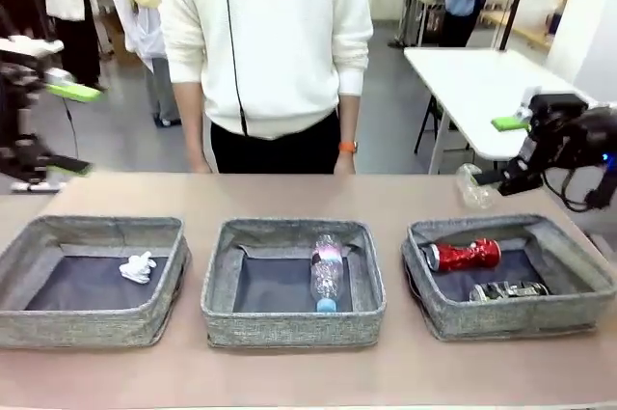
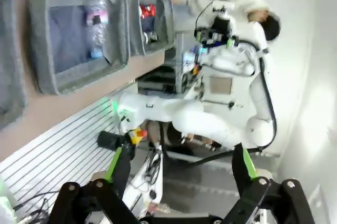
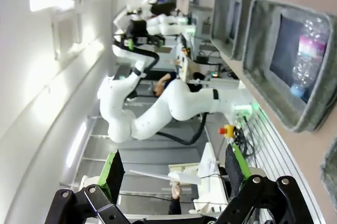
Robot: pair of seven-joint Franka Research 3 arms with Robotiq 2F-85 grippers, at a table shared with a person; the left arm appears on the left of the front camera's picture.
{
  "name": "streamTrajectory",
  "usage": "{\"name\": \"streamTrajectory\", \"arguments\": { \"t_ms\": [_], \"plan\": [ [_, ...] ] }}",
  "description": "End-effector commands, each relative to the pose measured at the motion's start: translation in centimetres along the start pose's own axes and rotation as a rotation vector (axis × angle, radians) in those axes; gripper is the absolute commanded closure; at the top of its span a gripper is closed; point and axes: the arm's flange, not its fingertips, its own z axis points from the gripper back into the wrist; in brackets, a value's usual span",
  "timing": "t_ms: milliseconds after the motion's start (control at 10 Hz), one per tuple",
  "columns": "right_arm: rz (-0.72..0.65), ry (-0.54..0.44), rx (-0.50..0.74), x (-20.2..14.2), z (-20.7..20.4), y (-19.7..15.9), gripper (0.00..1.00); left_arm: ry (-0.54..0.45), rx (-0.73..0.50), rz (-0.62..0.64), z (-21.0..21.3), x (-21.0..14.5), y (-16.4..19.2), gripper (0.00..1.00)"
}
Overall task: Sort the waste into the appropriate baskets.
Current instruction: Place the picked waste into the Fabric basket indicated by the person, then pick up the waste item pointed out by the person.
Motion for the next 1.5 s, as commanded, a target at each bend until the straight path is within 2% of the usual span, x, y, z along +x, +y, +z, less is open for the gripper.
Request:
{"name": "streamTrajectory", "arguments": {
  "t_ms": [0,100,200,1400],
  "plan": [
    [-0.032,-0.019,0.072,1.9,0.0,0.8,0.0,-0.184,-0.096,0.018,1.2,-3.1,2.8,0.0],
    [-0.038,-0.074,0.081,2.2,0.0,0.8,0.0,-0.269,-0.102,-0.01,0.9,-4.0,3.8,0.0],
    [-0.007,-0.007,0.025,0.7,0.0,-0.1,0.0,-0.086,-0.036,0.029,2.4,-0.2,0.9,0.0],
    [-0.007,-0.007,0.025,0.7,0.0,-0.1,0.0,-0.086,-0.036,0.029,2.4,-0.2,0.9,0.0]
  ]
}}
